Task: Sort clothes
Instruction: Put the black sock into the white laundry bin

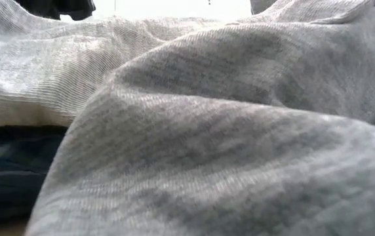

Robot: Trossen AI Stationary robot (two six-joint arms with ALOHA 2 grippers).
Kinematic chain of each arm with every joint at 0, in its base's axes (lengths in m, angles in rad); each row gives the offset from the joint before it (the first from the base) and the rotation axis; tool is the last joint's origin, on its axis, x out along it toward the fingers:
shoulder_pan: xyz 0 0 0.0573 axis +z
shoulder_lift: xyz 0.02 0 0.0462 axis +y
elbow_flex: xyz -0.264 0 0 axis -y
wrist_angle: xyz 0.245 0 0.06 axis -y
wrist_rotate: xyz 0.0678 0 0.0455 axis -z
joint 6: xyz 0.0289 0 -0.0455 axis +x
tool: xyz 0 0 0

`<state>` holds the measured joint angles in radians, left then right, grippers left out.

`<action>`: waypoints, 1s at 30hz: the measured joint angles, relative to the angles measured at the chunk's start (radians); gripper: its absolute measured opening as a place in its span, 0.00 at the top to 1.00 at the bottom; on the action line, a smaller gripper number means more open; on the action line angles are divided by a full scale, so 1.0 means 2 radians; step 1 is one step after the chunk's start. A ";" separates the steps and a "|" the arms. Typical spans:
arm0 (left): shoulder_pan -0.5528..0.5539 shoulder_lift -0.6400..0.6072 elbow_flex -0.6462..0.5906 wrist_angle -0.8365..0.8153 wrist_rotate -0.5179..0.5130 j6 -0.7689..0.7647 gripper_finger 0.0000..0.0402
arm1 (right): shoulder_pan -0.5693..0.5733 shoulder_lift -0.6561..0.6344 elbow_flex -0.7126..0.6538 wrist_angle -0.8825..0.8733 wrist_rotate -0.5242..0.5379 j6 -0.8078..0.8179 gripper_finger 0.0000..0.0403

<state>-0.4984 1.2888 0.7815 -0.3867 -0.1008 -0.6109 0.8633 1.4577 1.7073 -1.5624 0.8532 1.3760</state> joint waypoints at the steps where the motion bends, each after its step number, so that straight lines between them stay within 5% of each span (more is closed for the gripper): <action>1: 0.000 0.007 0.000 -0.002 -0.002 0.000 0.80 | 0.020 0.000 -0.023 0.007 0.002 0.032 0.43; 8: 0.000 0.027 0.004 -0.001 -0.016 -0.065 0.98 | 0.127 0.007 -0.178 0.130 0.028 0.213 0.43; 14: 0.000 0.027 0.062 -0.020 -0.053 -0.090 1.00 | 0.175 0.007 -0.268 0.256 0.035 0.270 0.43; 20: 0.000 0.027 0.148 -0.106 -0.096 -0.089 1.00 | 0.197 0.006 -0.292 0.270 0.035 0.279 0.43; 25: 0.000 0.027 0.162 -0.119 -0.107 -0.093 1.00 | 0.200 0.006 -0.292 0.267 0.036 0.279 0.43; 30: 0.006 0.027 0.162 -0.140 -0.110 -0.203 0.94 | 0.200 0.006 -0.292 0.271 0.035 0.279 0.43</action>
<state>-0.4870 1.3426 1.1049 -0.6660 -0.3207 -1.0173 1.2640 1.4700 1.1240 -1.0199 0.9234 1.9343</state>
